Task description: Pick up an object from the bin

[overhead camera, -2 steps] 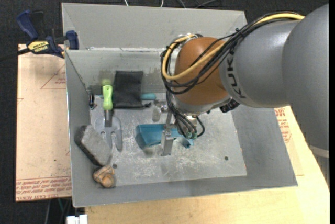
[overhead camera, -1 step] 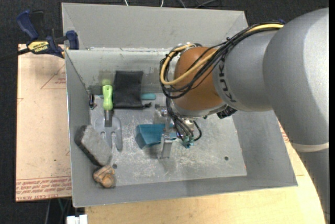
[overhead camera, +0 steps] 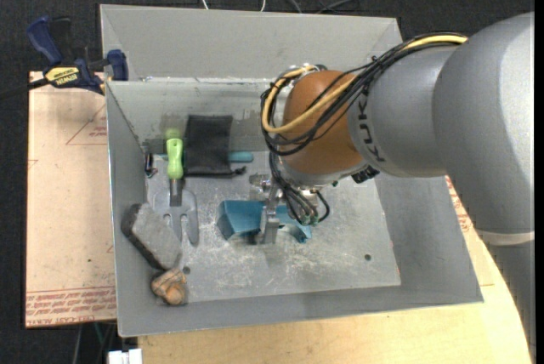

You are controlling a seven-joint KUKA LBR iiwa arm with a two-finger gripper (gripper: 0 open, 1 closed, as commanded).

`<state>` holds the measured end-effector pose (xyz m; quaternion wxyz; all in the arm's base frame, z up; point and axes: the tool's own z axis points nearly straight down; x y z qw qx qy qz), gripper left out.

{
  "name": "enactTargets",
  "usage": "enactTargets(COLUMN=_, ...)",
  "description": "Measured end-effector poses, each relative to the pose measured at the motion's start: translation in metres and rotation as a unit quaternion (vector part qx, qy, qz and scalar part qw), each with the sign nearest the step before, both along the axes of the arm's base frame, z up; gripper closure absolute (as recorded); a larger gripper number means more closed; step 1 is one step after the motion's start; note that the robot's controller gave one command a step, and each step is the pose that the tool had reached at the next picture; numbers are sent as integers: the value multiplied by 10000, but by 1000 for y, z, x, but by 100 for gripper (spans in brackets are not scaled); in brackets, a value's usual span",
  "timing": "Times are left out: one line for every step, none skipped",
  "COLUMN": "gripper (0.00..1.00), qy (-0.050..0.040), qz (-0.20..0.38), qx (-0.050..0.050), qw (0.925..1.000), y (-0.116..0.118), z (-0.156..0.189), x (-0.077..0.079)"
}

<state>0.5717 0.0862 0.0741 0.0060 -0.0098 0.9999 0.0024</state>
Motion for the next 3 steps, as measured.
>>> enactTargets(gripper=100, qy=23, qz=94, qx=4, qw=10000, y=1, z=6, x=-1)
enactTargets(gripper=100, qy=65, qz=9, qx=4, qw=10000, y=-2, z=56, x=-3)
enactTargets(gripper=100, qy=4, qz=1044, qx=3, qw=9945, y=-10, z=63, x=9)
